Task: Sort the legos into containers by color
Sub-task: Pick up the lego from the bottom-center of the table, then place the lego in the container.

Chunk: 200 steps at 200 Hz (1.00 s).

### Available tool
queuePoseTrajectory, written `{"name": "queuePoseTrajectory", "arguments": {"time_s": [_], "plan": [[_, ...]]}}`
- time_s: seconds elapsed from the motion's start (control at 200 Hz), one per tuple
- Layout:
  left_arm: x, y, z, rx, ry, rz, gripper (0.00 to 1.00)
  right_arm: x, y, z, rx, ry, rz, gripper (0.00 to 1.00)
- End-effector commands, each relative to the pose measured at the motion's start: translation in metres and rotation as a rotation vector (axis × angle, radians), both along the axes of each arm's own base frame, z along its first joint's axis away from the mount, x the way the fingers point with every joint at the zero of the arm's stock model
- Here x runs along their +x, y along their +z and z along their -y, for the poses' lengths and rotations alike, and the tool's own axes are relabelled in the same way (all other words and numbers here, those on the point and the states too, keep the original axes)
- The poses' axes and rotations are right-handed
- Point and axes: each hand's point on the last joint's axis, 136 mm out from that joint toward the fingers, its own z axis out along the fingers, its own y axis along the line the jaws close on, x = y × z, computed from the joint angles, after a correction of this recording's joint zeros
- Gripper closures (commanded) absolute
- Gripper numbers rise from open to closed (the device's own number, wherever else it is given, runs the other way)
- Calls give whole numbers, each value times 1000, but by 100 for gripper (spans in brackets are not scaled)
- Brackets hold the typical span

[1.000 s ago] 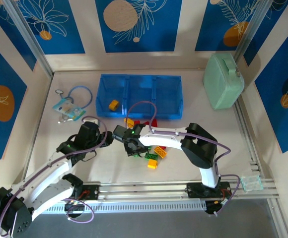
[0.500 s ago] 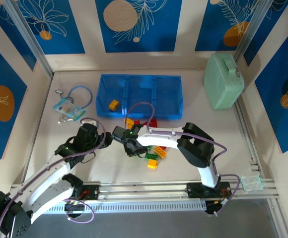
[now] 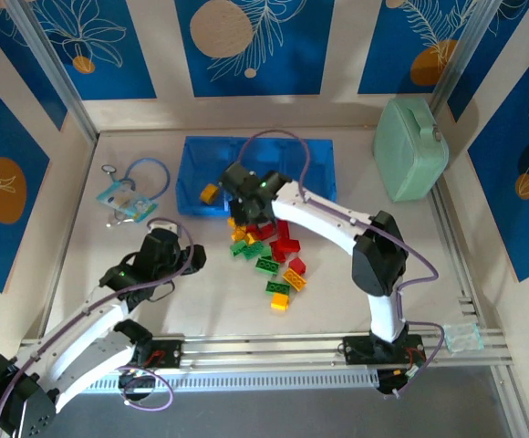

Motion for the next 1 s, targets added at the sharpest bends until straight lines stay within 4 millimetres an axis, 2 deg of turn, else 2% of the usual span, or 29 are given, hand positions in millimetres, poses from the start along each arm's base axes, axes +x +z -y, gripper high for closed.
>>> {"name": "queuePoseTrajectory", "arguments": {"time_s": [0.0,0.265,0.43,0.475,0.535,0.57,0.62,0.76,0.946,0.996], "plan": [[-11,-9,4,20,-53,-29,33,21,-13,4,-29,44,-40,67],[-17,-16,23,-45,-103,-35,33,69,-31,12,-39,-1,-77,67],[-18,-17,28,-42,-129,-38,33,85,-40,16,-47,-37,-90,64],[-19,-18,29,-42,-134,-42,33,86,-39,16,-49,-39,-87,57],[-19,-19,31,-43,-138,-43,33,88,-36,15,-53,-44,-80,34],[-19,-19,32,-46,-143,-42,33,88,-31,16,-57,-45,-74,23],[-18,-18,34,-52,-151,-40,33,87,-22,16,-59,-48,-53,20],[-14,-17,44,-77,-181,-23,33,73,13,13,-32,-28,25,21],[-1,-19,61,-54,-233,-48,32,35,52,18,58,2,100,23],[4,-21,67,-42,-250,-65,32,23,54,25,77,2,110,24]]}}
